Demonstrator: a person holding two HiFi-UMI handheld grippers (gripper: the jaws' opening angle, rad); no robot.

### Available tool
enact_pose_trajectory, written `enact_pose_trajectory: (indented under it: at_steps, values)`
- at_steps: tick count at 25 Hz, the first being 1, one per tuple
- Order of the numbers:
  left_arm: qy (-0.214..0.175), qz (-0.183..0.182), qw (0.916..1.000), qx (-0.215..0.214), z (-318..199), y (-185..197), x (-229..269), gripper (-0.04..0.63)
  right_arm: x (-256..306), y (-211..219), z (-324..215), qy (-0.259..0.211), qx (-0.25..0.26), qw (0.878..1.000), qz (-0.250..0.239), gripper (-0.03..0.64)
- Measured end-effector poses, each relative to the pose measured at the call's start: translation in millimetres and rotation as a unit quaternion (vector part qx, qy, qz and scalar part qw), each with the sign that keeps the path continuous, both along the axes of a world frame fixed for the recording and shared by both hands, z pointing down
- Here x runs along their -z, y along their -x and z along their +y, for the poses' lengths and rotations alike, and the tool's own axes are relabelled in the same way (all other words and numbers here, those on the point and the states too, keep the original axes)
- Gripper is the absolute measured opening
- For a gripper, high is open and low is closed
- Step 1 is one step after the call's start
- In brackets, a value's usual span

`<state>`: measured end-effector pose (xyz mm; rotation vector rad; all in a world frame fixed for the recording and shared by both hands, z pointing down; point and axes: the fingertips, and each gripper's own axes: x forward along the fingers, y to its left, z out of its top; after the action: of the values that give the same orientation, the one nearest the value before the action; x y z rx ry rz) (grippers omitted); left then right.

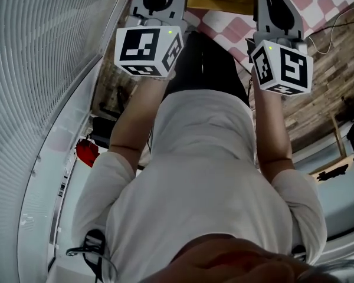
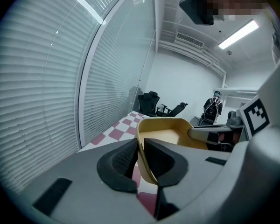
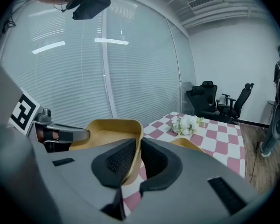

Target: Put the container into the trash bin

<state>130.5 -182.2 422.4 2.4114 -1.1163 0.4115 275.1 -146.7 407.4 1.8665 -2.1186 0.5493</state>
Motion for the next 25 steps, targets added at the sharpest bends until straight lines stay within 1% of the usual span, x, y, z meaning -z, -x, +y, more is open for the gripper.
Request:
enact_pose_trajectory:
  at_steps: [15, 25]
  values:
    - [-0.053, 0.027, 0.9978, 0.030, 26, 20, 96, 0.064, 96, 18, 17, -0.064, 0.033, 0.997, 0.016, 0.057]
    - [-0.082, 0.047, 0.9945, 0.044, 49, 23, 155, 0.064, 157, 21, 37, -0.100, 0.048, 0.994, 0.024, 0.055]
